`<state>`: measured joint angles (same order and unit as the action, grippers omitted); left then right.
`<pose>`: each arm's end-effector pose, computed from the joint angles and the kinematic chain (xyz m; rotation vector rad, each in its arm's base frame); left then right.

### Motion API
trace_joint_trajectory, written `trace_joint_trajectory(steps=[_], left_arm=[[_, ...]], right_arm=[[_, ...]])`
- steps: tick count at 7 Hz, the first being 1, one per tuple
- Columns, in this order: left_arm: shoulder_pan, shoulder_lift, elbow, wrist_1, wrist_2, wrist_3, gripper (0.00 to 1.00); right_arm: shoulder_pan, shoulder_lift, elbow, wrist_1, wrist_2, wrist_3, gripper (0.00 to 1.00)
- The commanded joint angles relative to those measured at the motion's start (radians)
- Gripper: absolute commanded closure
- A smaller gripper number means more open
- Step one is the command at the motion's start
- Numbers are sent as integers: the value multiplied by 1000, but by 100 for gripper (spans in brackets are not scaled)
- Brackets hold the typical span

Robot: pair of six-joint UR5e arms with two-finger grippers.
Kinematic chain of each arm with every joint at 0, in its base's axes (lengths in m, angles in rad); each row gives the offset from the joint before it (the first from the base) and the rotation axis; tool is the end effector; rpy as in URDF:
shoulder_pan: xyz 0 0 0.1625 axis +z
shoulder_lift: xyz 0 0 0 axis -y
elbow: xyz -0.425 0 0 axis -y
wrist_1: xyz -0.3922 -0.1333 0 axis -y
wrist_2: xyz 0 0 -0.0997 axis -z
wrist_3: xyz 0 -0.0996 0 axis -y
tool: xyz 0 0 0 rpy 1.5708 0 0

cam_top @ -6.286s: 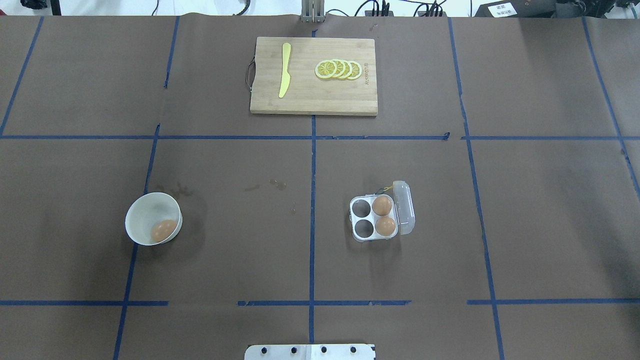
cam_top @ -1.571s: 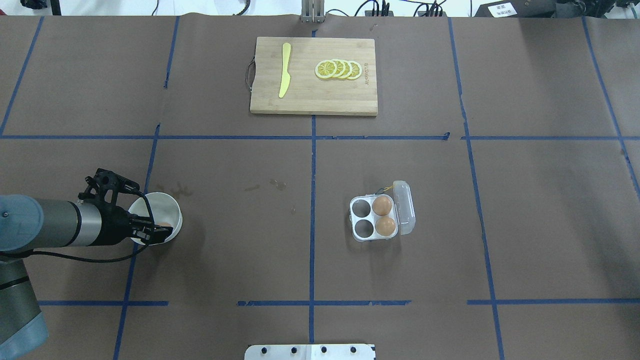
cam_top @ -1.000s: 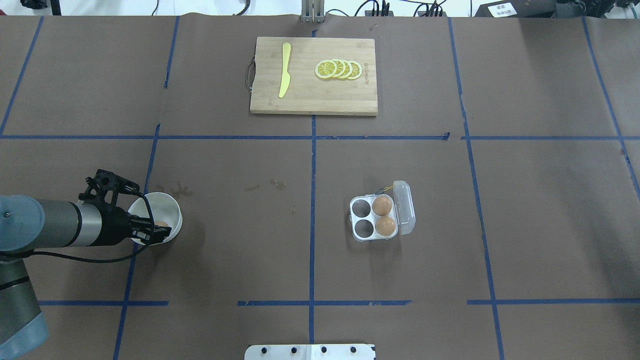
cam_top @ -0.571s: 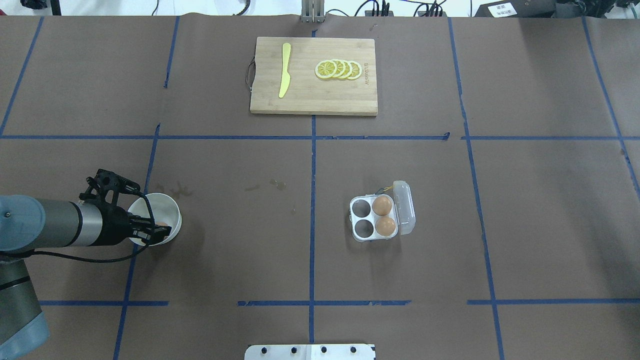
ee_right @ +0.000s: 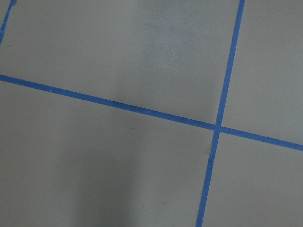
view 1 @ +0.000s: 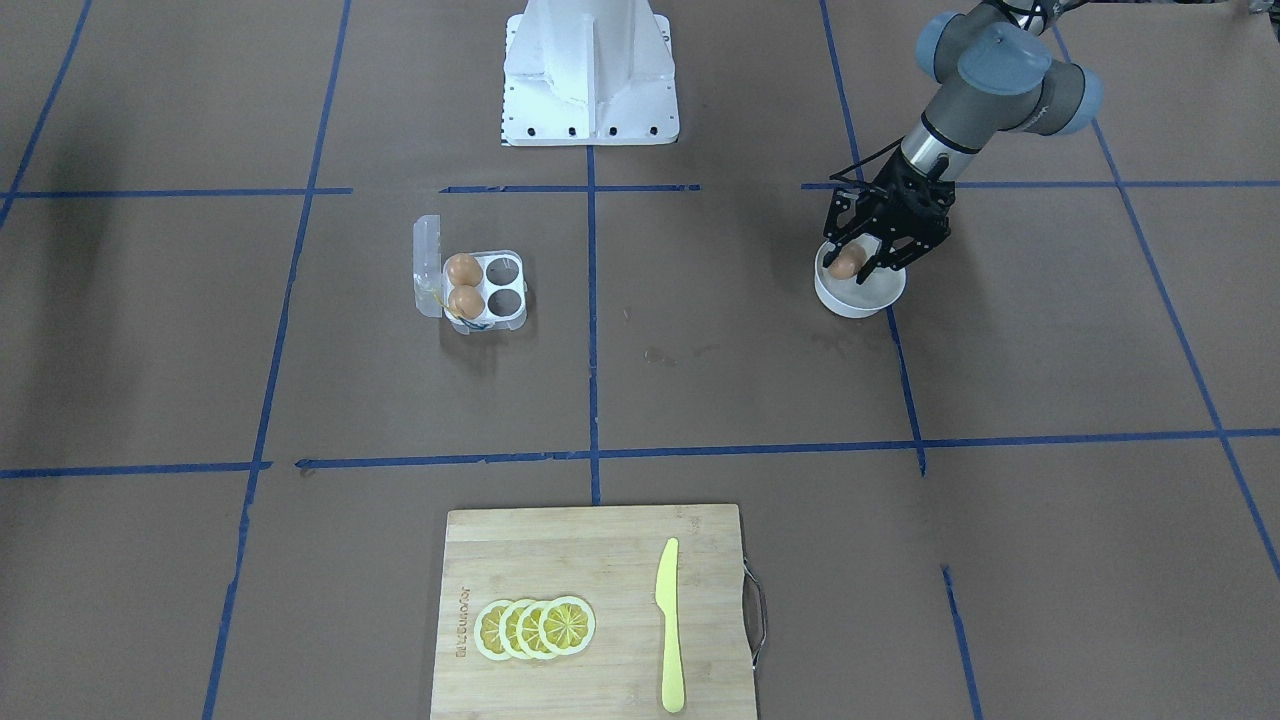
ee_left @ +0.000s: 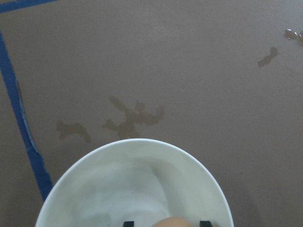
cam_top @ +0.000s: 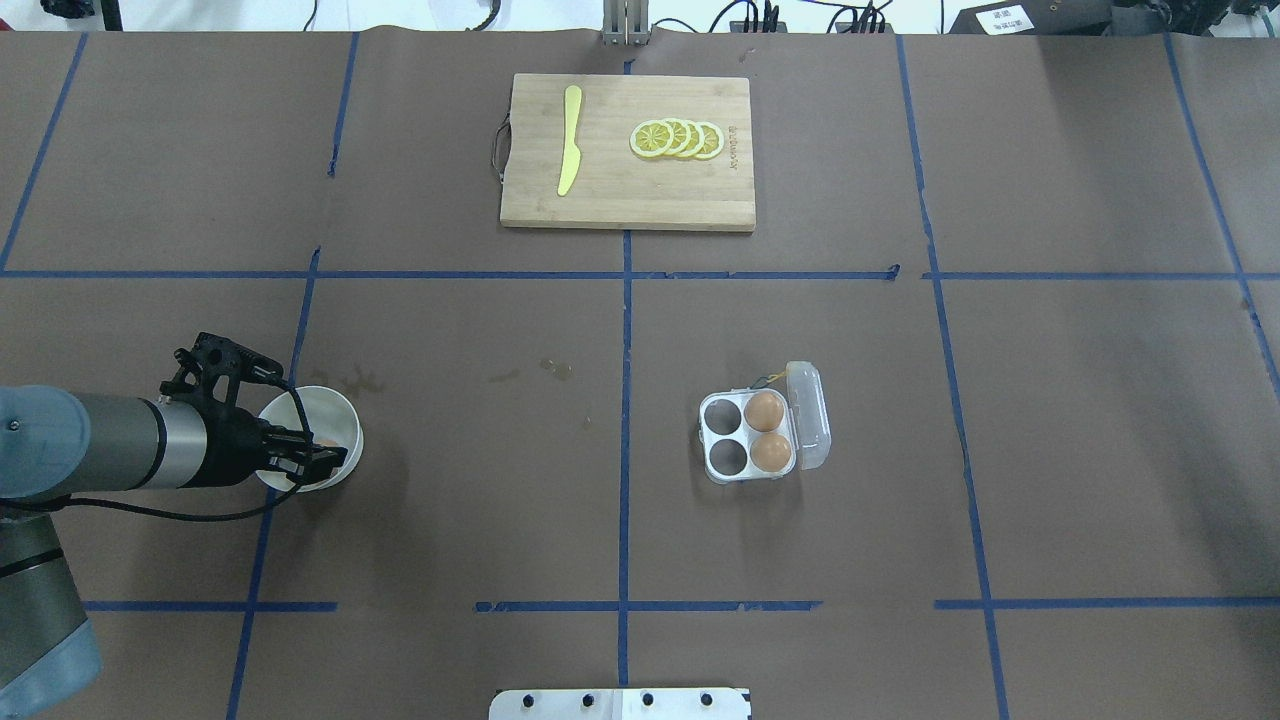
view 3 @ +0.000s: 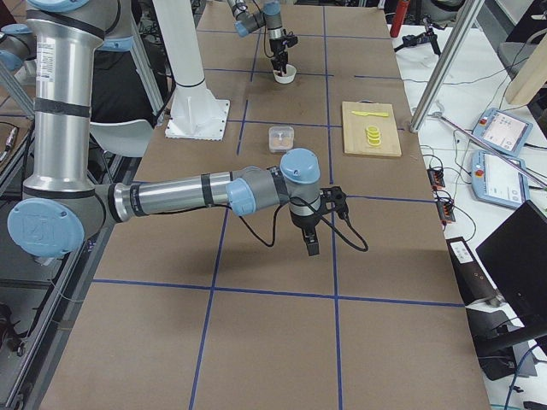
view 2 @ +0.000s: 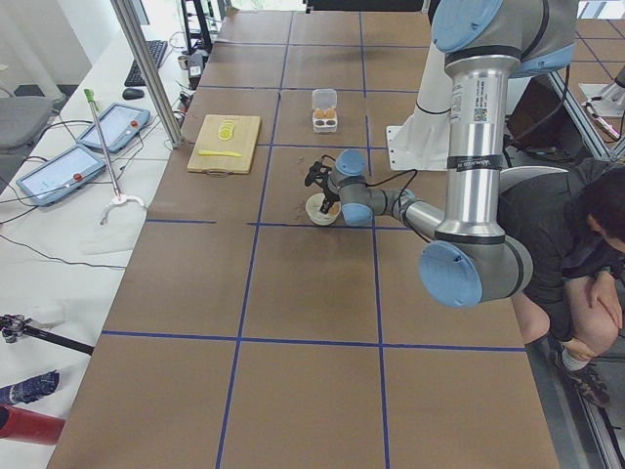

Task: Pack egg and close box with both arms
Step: 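Close the left gripper on the brown egg inside the white bowl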

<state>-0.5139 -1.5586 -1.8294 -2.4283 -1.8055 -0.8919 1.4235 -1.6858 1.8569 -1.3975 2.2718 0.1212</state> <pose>0.3870 -0.3449 0.4464 0.4443 1.0300 0.2769 0.0012 -0.4624 0.5559 0.2343 -0.7321 -0.1455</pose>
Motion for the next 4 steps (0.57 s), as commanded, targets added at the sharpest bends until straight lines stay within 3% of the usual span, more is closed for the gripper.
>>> trace_joint_trajectory(steps=[1,3,4], left_arm=[[-9,-4,-5,-2,0,5,73],[-18,-6,-5,-3,2,7,72],[-20,-6,-4,-3,3,7,62]], right_arm=[[0,0,1,0,0,0,0],[0,0,-1,0,0,0,0],[0,0,-1,0,0,0,0]])
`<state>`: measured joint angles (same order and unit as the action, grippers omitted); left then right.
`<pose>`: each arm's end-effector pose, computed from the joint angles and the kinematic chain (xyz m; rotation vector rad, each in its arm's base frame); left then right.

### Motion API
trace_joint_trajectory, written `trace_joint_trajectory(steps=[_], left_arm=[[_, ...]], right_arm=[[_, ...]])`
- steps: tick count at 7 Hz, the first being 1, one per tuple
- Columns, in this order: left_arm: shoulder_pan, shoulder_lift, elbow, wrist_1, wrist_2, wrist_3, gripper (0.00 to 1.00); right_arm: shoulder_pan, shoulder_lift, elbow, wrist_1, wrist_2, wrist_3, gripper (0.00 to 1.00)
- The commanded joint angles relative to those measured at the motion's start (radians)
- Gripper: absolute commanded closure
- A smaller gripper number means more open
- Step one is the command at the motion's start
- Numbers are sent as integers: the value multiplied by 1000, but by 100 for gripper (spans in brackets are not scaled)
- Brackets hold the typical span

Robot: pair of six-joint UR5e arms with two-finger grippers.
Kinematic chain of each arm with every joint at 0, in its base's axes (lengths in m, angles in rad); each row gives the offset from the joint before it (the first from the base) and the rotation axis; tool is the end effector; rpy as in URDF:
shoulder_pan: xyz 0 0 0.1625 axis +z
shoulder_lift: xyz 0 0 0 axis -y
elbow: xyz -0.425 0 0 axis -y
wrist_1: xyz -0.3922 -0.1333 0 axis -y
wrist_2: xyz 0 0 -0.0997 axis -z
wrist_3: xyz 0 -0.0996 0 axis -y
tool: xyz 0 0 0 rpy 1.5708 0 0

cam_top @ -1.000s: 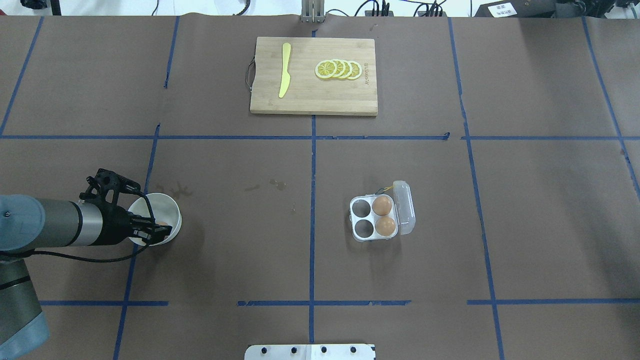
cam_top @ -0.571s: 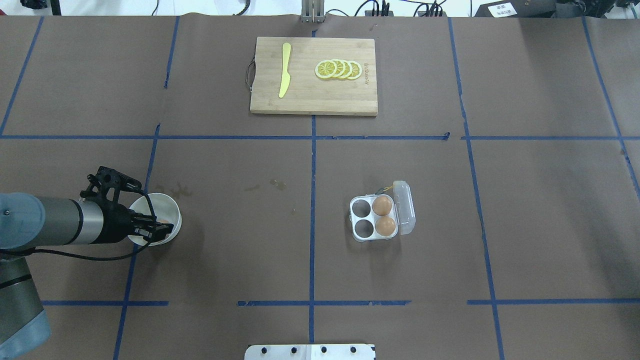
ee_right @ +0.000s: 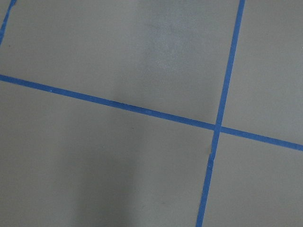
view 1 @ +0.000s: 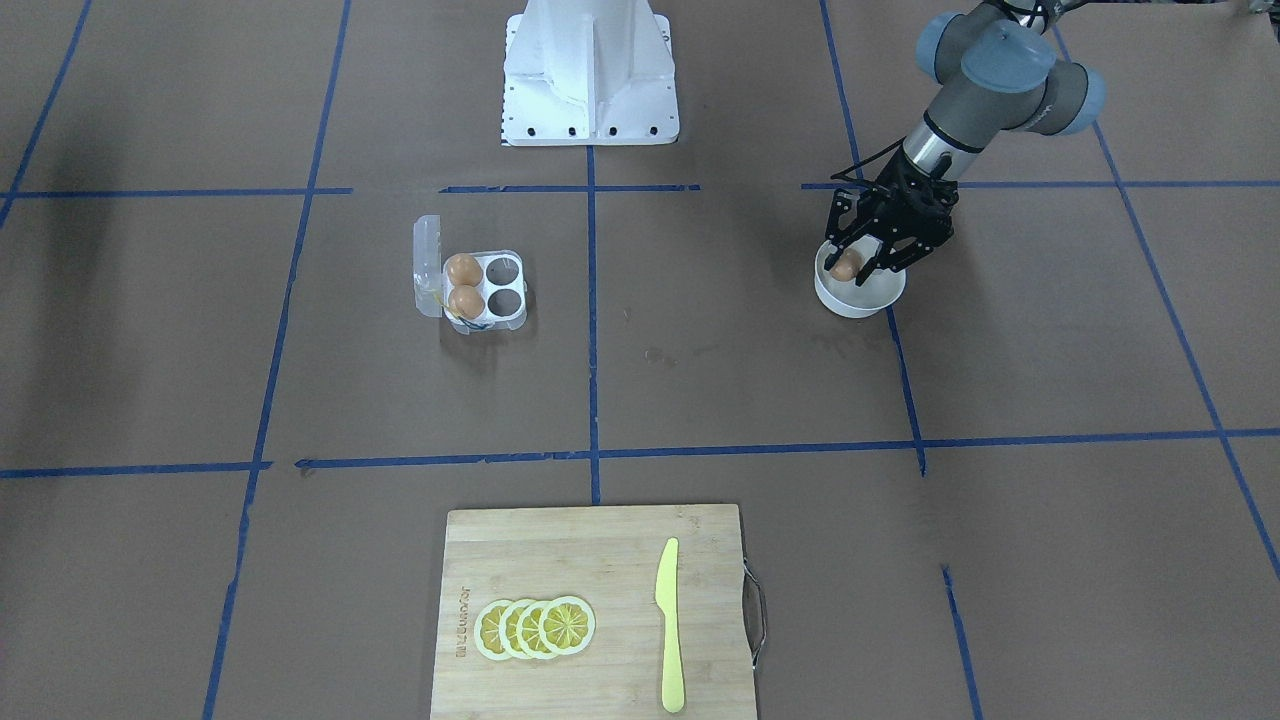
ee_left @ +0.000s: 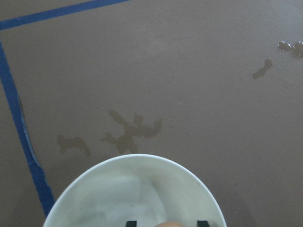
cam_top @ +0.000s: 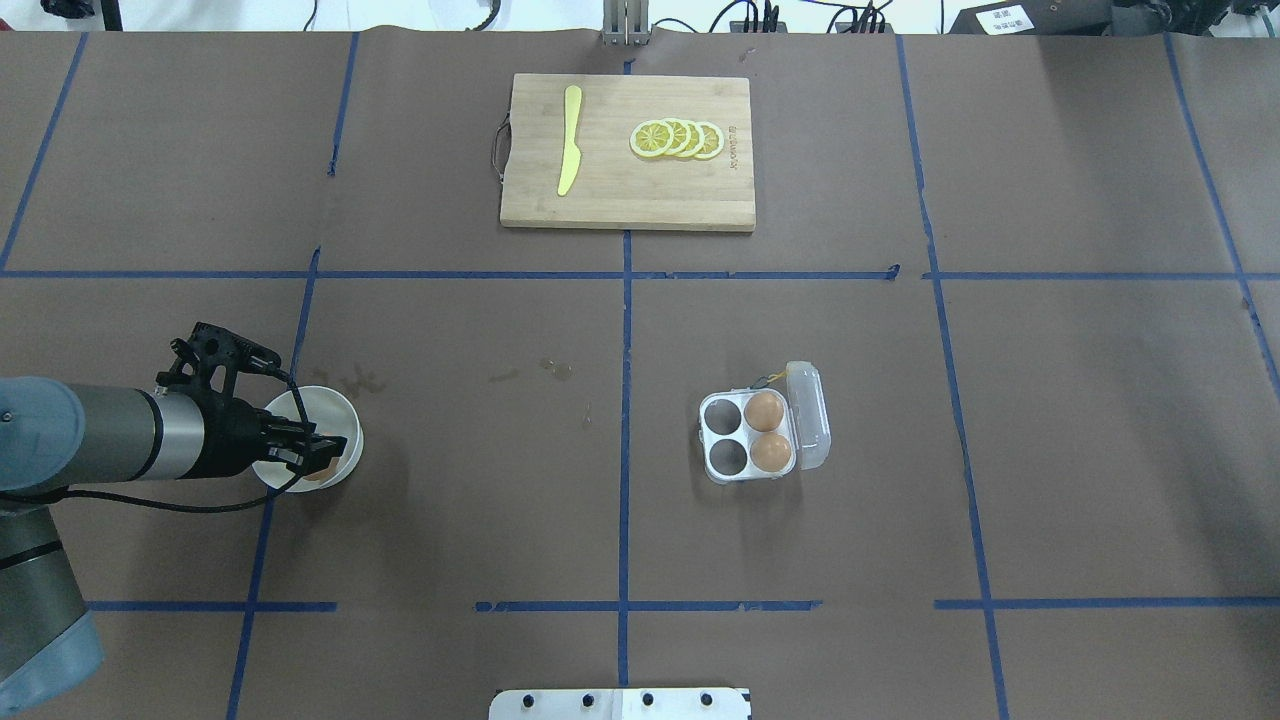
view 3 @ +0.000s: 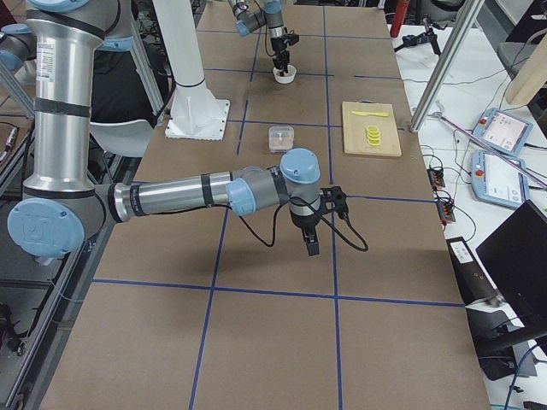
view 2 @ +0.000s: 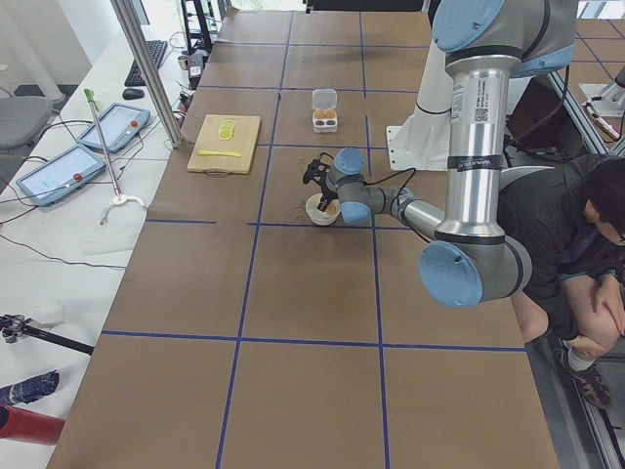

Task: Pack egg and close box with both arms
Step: 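Close the left gripper on the brown egg inside the white bowl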

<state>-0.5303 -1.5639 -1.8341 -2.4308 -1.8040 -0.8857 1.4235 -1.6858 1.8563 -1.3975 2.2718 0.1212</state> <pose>0.3818 -0.3517 0.4410 0.4645 1.0339 0.2680 0.0012 -0.4624 0.5562 0.2338 -0.7320 -0.1453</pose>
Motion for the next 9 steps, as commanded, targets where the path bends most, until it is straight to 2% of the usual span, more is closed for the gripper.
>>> trace_joint_trajectory(steps=[1,2,4,7,9], left_arm=[[-4,1,3,-1,0,1,54],[0,-1,12,-1,2,1,41],[7,2,16,-1,2,1,27],[10,4,22,-1,58,-1,29],[10,4,19,1,58,-1,45]], right_arm=[[-1,0,-2,0,0,0,0],[0,0,-2,0,-2,0,0],[0,0,-2,0,-2,0,0],[0,0,-2,0,-2,0,0],[0,0,-2,0,-2,0,0]])
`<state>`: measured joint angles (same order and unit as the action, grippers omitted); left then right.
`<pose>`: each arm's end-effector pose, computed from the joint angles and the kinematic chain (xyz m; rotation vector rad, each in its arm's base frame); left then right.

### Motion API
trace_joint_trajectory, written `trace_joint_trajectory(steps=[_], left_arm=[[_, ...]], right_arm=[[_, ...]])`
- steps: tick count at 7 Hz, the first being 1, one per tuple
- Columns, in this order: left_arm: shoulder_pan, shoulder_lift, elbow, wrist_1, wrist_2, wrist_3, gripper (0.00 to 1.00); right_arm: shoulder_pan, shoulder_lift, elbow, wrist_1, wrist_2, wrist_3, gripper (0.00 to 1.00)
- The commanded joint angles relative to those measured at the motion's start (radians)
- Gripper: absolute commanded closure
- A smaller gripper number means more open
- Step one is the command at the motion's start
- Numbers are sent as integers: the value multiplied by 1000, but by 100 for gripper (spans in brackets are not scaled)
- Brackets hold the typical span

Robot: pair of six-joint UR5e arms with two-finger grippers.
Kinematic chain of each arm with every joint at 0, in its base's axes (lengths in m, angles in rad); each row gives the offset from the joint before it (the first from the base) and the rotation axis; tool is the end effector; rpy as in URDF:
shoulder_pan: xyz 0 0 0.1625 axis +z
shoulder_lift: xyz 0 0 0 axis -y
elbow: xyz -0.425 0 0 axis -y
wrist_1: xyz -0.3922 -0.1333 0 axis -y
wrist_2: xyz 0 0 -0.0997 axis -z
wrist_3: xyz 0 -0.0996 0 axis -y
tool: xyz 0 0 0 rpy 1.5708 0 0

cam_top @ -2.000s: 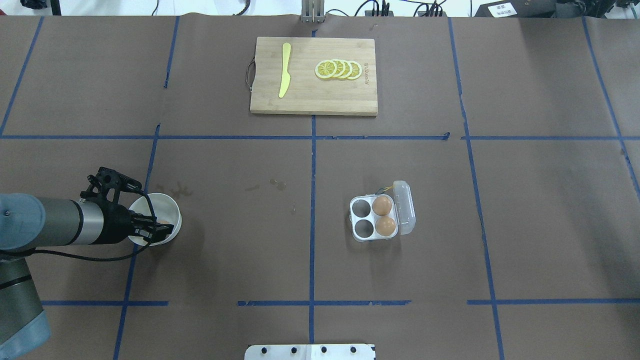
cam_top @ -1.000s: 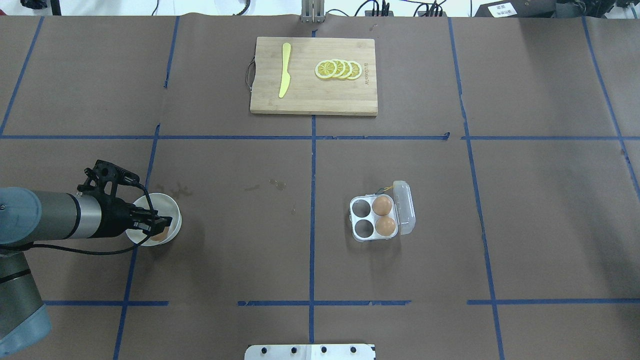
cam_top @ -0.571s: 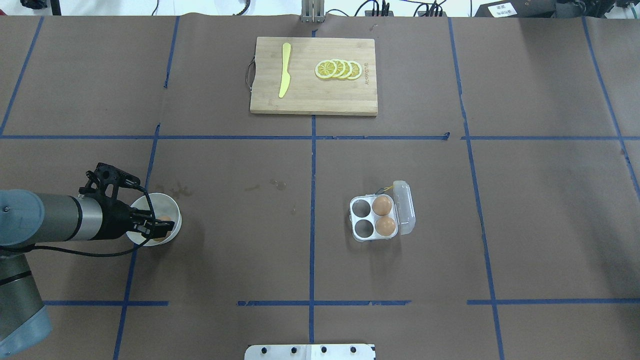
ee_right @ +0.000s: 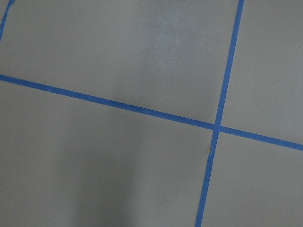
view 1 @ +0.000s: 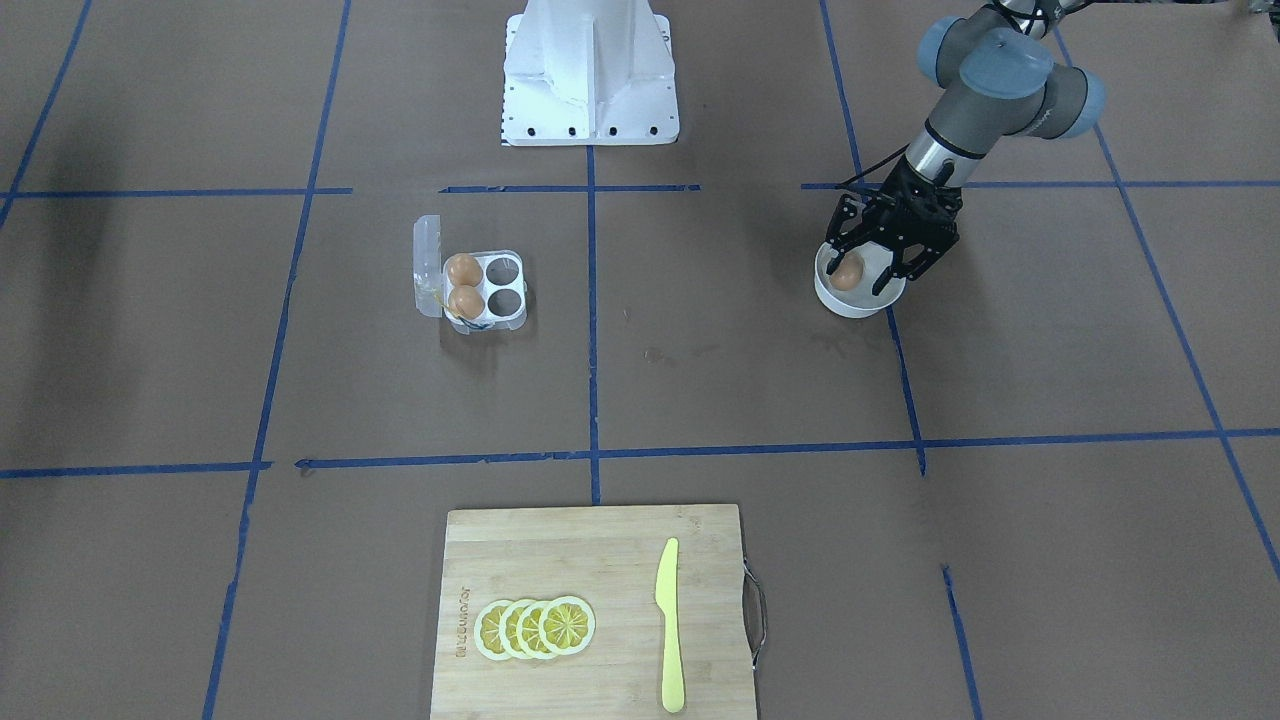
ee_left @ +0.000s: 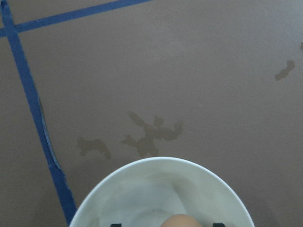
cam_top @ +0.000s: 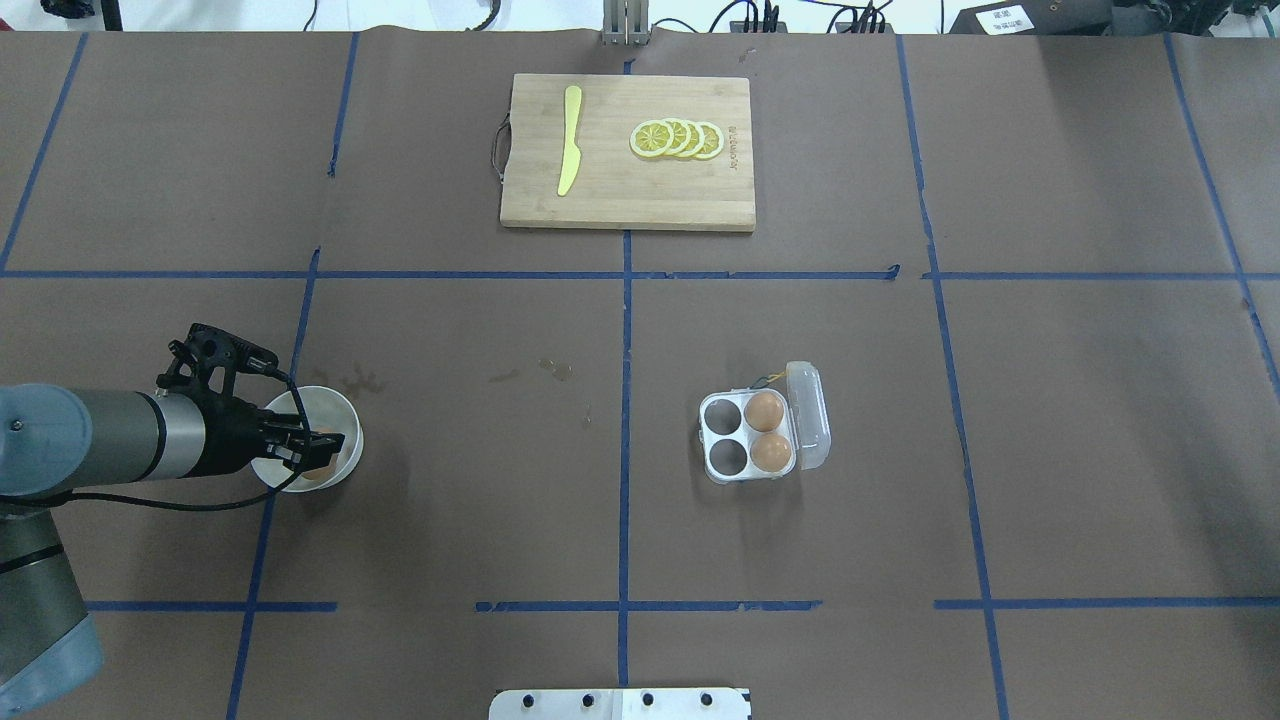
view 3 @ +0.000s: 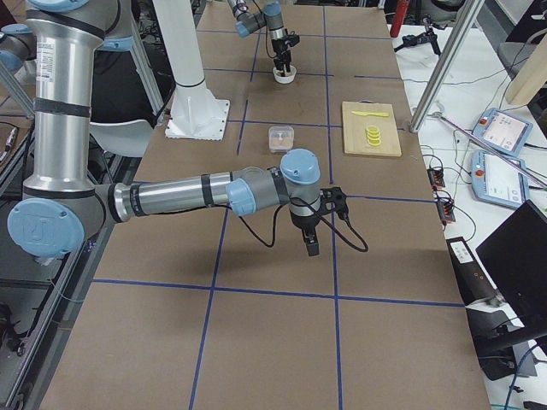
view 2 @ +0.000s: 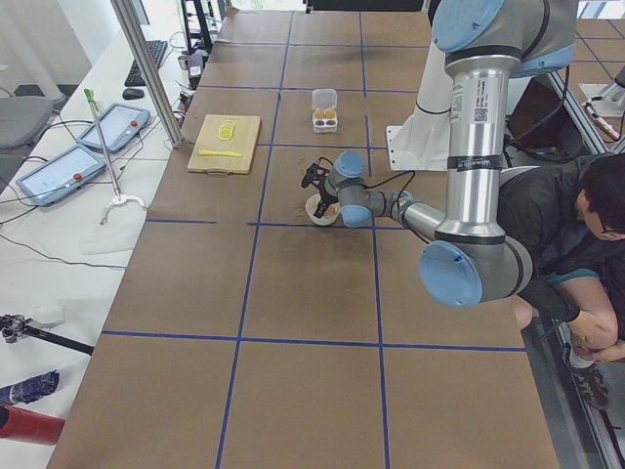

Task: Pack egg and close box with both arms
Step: 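Close the left gripper on the brown egg inside the white bowl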

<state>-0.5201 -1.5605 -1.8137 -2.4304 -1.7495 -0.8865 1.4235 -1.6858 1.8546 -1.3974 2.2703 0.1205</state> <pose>0.3853 -0.3539 0.4537 0.4858 0.9909 0.2448 0.0013 -0.4625 0.5571 0.2328 -0.7304 -0.1451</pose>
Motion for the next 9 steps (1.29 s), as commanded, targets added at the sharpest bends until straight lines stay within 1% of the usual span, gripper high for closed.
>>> trace_joint_trajectory(steps=[1,2,3,5,7,9], left_arm=[[0,-1,1,1,5,0,45],[0,0,1,-1,5,0,41],[0,0,-1,-1,7,0,32],[3,0,-1,1,8,0,23],[11,7,1,2,8,-2,25],[20,13,1,4,8,-2,30]], right_arm=[[0,0,0,0,0,1,0],[0,0,0,0,0,1,0],[0,0,0,0,0,1,0],[0,0,0,0,0,1,0],[-2,0,0,0,0,1,0],[0,0,-2,0,0,1,0]])
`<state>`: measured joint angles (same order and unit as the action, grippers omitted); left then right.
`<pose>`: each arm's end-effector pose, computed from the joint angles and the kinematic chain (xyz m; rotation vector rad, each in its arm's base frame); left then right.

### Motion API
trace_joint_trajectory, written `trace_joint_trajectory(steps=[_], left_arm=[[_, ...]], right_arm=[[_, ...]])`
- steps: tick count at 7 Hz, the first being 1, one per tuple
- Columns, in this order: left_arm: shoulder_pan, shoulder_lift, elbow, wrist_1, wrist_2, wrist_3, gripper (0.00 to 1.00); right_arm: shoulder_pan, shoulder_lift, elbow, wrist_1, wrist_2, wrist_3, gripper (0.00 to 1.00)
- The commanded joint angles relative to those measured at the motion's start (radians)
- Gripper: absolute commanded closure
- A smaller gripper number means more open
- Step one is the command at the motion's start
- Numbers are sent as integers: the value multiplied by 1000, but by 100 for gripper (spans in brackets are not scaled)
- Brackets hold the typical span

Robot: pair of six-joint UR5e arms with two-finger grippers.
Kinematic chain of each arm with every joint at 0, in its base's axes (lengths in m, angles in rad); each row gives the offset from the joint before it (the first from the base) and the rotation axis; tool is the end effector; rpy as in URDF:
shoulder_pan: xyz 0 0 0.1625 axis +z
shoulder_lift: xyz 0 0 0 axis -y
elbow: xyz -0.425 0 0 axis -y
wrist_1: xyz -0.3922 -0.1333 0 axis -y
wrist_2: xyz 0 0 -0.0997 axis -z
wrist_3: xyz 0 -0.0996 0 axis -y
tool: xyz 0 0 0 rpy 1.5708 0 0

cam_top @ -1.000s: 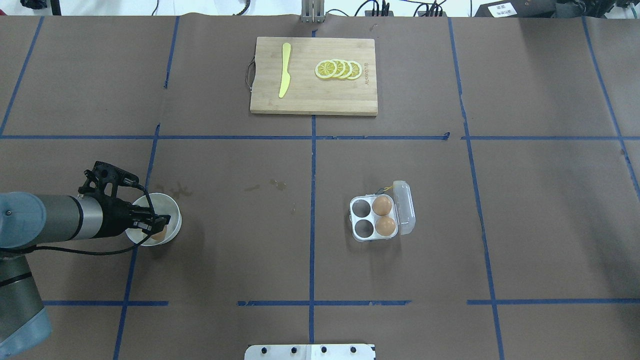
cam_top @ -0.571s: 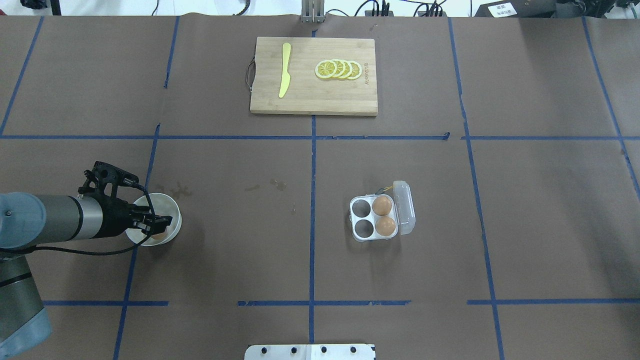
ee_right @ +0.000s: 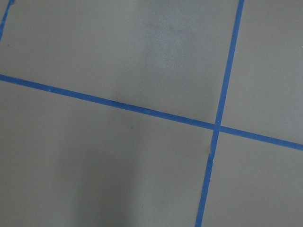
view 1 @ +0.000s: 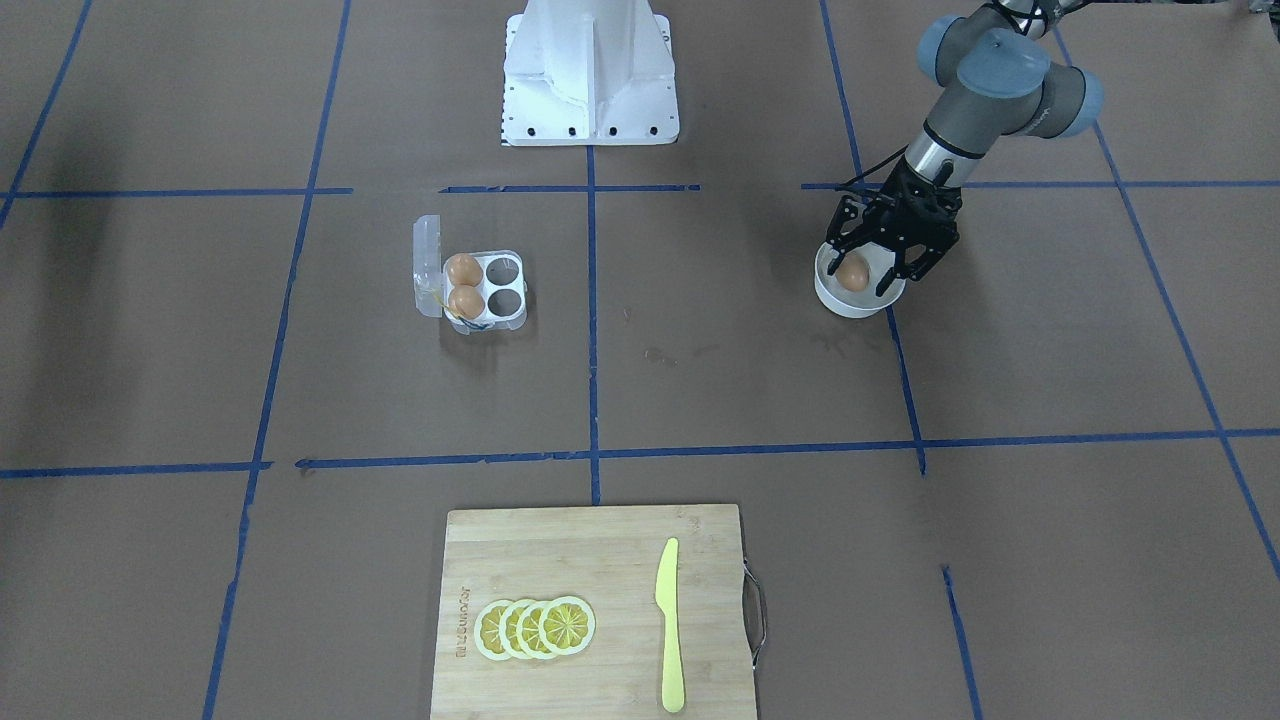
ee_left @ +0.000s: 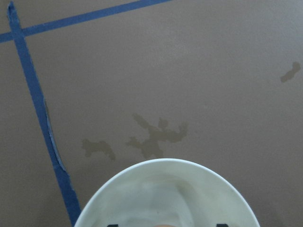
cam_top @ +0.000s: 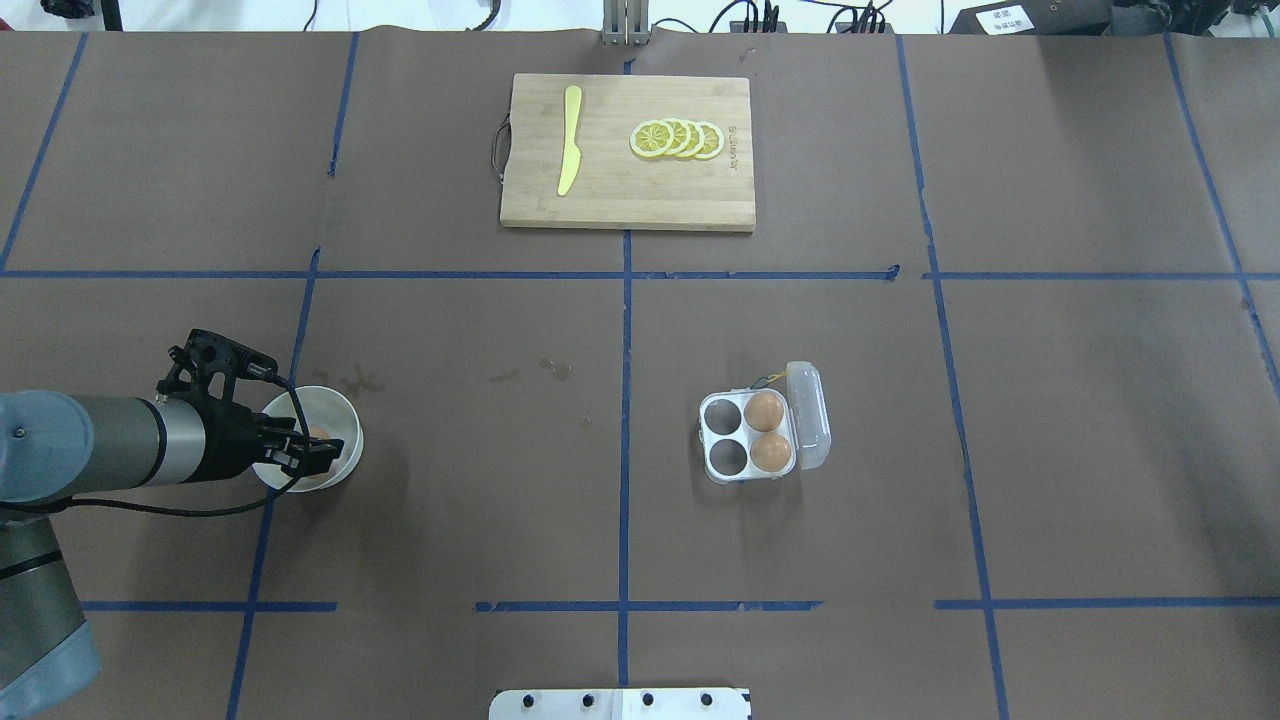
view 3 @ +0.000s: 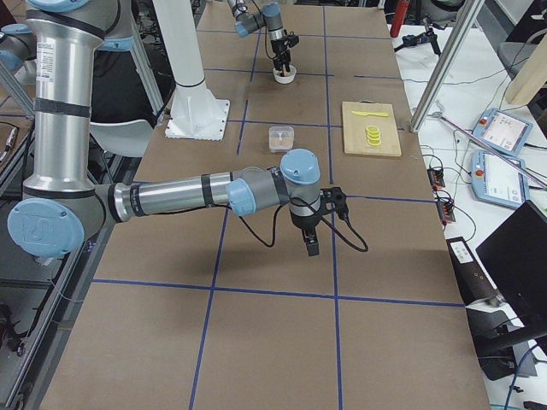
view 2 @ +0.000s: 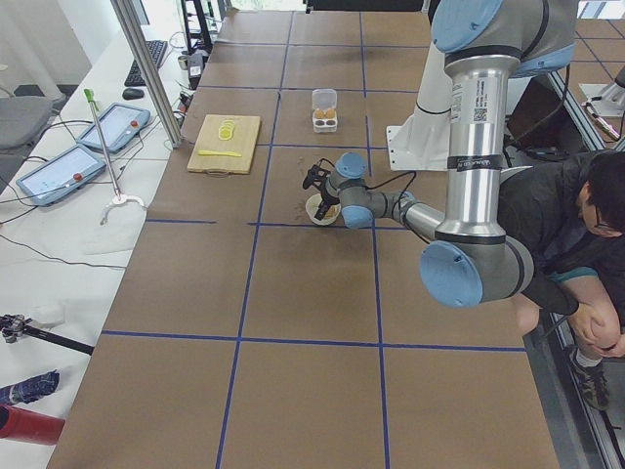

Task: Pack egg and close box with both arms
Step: 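Close the left gripper on the brown egg inside the white bowl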

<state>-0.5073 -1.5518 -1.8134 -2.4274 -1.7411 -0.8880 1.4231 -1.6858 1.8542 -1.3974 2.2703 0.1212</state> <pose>0.3874 -0.3485 0.4588 0.4782 0.9808 0.2497 0.0011 -0.4626 0.5573 0.2320 -0.7305 -0.1447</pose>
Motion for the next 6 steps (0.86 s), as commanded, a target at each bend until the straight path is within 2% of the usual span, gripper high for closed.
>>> trace_joint_trajectory(steps=[1,2,5,6], left_arm=[[12,4,-1,2,0,-2,33],[12,4,-1,2,0,-5,45],[7,4,-15,2,0,-3,96],[-2,6,-29,2,-1,1,100]], right_arm=[[-1,0,0,0,0,0,0],[0,0,0,0,0,0,0],[0,0,0,0,0,0,0],[0,0,-1,0,0,0,0]])
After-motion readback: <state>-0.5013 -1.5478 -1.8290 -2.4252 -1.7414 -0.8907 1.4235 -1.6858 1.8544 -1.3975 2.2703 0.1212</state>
